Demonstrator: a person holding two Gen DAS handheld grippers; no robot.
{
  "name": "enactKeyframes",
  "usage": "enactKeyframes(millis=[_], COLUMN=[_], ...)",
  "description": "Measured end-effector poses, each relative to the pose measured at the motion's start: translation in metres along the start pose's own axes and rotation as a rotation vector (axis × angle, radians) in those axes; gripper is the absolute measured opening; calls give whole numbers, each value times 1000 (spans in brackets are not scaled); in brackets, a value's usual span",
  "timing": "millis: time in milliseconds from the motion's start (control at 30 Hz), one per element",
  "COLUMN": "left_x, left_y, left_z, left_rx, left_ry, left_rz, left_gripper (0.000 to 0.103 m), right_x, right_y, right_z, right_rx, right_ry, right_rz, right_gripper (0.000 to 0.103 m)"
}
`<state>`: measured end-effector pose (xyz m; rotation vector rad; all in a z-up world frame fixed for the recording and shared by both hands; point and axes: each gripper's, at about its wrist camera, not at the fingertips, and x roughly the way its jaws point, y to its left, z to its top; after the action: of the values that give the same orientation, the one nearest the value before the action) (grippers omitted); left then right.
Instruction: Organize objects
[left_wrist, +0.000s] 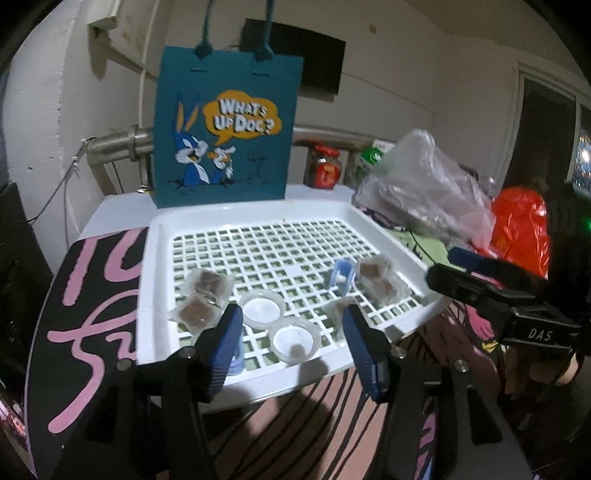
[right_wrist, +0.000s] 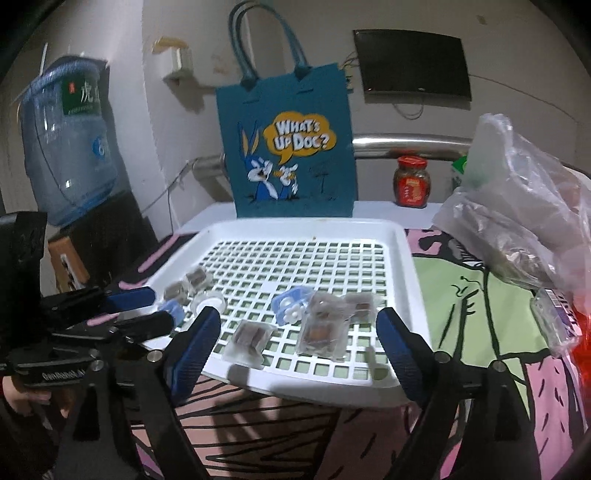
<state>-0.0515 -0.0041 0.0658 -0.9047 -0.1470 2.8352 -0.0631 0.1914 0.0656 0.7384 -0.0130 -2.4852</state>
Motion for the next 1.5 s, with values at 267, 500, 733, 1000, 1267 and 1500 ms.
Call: enactKeyframes(millis=[267,500,733,1000,1267,1500], left_x=[-18,-18,-19,-18,-13,-9], left_y=[2,-6,-6,-13,-13,-16], left_z=[-13,-26,-33,-40,-45,-48], left_rx=[-4,21,15,37,39,55], left_ry=[-5,27,35,60,94,118], left_rz=[-9,-11,-5,-11,-2,7], left_gripper=[56,56,56,56,56,56], right_x=[-28,-34,-34,-28,-27,-24], right_y=[0,16,24,28,29,33], right_z=[-3,-15,-27,-37,-42,-47], right_rx=[19,-29,-61,-78,-78,-95], right_ry=[-45,-27,-2,43,68,95], right_rz=[29,60,77,78,79,78], right_gripper=[91,92,92,92,92,92])
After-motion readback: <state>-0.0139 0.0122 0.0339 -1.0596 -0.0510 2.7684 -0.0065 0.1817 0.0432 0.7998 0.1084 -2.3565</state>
